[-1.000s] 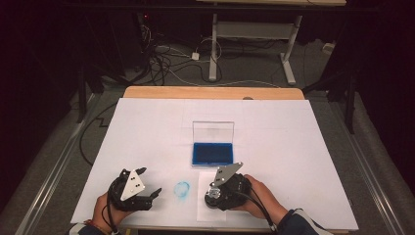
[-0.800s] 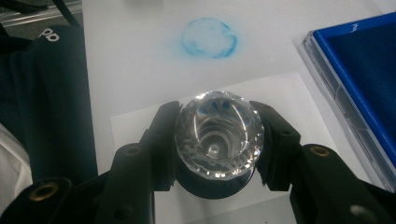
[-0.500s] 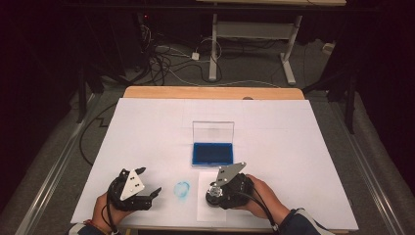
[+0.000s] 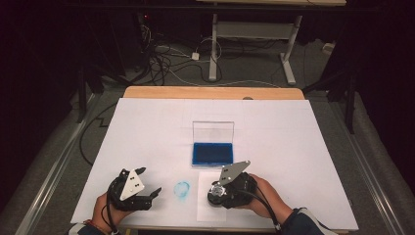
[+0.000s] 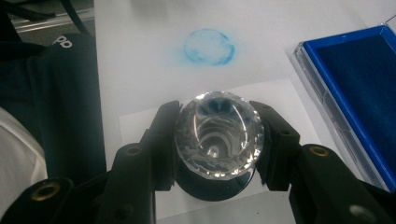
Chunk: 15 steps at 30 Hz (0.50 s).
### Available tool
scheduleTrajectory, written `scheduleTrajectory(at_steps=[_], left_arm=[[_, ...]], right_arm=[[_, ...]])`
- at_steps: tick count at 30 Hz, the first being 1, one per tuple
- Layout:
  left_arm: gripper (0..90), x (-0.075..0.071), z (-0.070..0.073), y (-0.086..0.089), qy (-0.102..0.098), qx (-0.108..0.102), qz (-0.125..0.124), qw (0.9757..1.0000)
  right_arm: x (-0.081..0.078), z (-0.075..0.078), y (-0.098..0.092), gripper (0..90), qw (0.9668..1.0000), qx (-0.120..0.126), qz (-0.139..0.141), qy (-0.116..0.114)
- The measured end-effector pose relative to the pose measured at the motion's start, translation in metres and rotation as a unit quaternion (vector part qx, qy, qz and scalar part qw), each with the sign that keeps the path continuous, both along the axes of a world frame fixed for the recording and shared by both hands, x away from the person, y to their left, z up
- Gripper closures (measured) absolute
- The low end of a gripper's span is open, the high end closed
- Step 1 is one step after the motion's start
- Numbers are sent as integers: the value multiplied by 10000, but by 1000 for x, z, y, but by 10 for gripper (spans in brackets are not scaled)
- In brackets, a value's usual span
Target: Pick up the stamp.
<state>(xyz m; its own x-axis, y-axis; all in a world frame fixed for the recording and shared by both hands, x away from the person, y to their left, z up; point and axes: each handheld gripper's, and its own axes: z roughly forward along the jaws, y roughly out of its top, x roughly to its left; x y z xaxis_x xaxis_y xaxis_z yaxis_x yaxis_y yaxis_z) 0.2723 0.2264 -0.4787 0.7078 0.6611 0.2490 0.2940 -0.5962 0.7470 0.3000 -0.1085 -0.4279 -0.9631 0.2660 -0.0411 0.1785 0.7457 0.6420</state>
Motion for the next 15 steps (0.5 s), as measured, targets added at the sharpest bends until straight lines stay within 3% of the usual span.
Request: scheduleTrajectory(at_steps=[5,15], left_arm=[[171,0,0,1,10,-49,15,10000],[171,4,-1,2,57,-144,-20,9999]], right_arm=[[0,3,-2,567,9999,3,-75,-125],[6,8,-13,567,9998,2,-113,-155]])
